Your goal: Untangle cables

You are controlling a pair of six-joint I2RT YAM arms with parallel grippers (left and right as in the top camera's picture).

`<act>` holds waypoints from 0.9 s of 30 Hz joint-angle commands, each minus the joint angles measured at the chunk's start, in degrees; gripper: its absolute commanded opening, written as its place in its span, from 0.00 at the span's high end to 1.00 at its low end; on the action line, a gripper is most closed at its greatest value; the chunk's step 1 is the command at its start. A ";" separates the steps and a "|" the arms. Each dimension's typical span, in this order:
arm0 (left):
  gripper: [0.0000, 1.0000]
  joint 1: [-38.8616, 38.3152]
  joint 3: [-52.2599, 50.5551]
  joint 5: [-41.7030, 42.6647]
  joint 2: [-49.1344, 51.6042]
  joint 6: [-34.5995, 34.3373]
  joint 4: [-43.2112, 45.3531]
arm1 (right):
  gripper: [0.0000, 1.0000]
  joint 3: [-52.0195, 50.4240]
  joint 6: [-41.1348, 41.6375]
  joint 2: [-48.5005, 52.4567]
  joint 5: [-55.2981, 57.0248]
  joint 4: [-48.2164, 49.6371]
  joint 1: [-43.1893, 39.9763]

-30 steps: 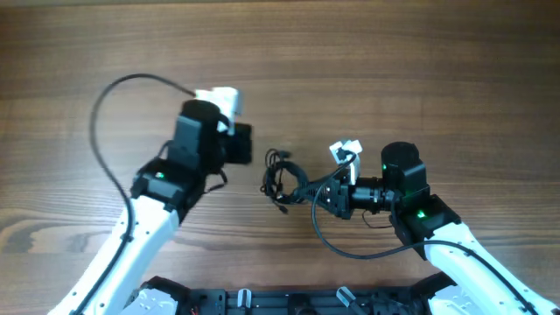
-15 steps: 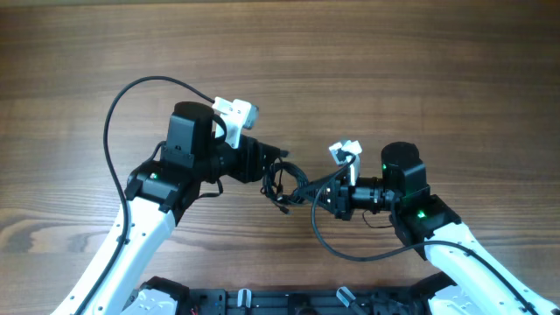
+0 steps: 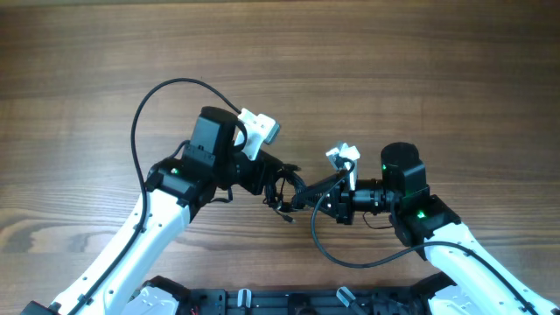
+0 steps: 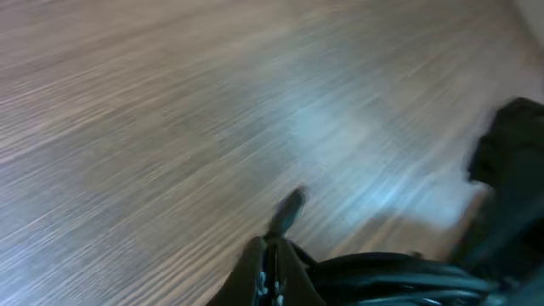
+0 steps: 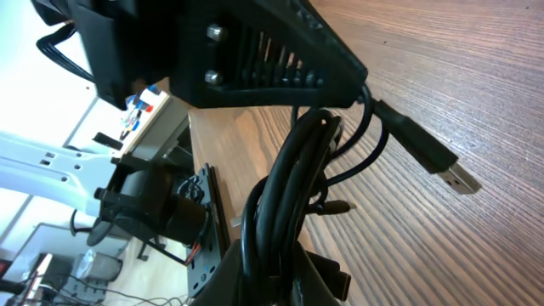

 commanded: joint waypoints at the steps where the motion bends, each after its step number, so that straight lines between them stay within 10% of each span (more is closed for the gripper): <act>1: 0.96 1.88 0.74 -19.56 0.52 -10.51 -0.68 | 0.95 0.22 -1.49 -0.22 -2.32 0.87 0.11; 6: 0.96 5.86 0.74 -31.15 0.55 -30.27 -1.84 | 0.95 0.22 -1.33 -0.22 -2.32 0.85 0.13; 12: 0.96 11.23 0.74 -32.30 0.55 -38.32 -5.49 | 0.95 0.22 -1.27 -0.22 -2.29 0.85 0.11; 14: 0.91 12.74 0.74 -31.41 0.55 -38.23 -5.64 | 0.95 0.22 -0.79 -0.22 -1.84 0.85 0.13; 19: 0.18 13.33 0.74 4.02 0.55 -10.60 -2.80 | 0.95 0.22 0.17 -0.22 -0.13 0.87 0.11; 27: 0.37 13.07 0.74 13.66 1.29 -10.58 -3.28 | 0.95 0.22 0.13 -0.22 -0.17 0.85 0.13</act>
